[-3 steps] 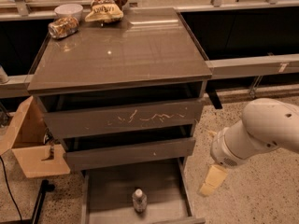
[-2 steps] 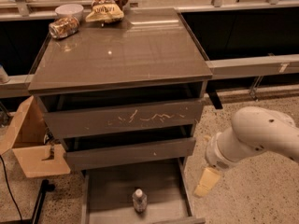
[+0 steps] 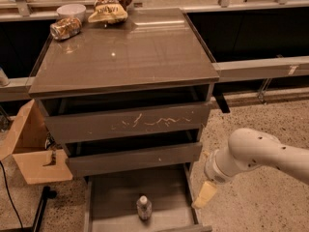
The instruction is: Pick blue plastic bottle from bottom drawer and place on counter
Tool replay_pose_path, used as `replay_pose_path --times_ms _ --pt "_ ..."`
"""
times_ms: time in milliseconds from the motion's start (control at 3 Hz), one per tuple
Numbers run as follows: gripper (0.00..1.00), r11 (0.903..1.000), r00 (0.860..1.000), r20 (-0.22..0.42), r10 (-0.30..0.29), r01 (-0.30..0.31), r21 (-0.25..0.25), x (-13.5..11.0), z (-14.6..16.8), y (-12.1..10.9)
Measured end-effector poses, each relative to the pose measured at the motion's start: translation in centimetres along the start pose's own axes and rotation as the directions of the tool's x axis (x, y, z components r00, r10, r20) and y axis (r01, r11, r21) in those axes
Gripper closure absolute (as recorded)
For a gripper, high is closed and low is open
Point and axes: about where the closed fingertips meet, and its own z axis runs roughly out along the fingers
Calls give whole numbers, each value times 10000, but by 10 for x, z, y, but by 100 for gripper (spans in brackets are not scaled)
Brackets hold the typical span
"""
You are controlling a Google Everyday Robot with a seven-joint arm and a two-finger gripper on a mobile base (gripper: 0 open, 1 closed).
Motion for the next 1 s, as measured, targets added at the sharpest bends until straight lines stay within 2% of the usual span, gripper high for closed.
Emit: replay_pose_path --times_ms 333,667,1000 --pt "0 9998 9990 440 -104 111 -140 10 38 -8" --pt "0 9998 9989 467 -63 72 -200 11 41 -9" --pt "0 9979 9977 643 232 -193 -613 20 59 -11"
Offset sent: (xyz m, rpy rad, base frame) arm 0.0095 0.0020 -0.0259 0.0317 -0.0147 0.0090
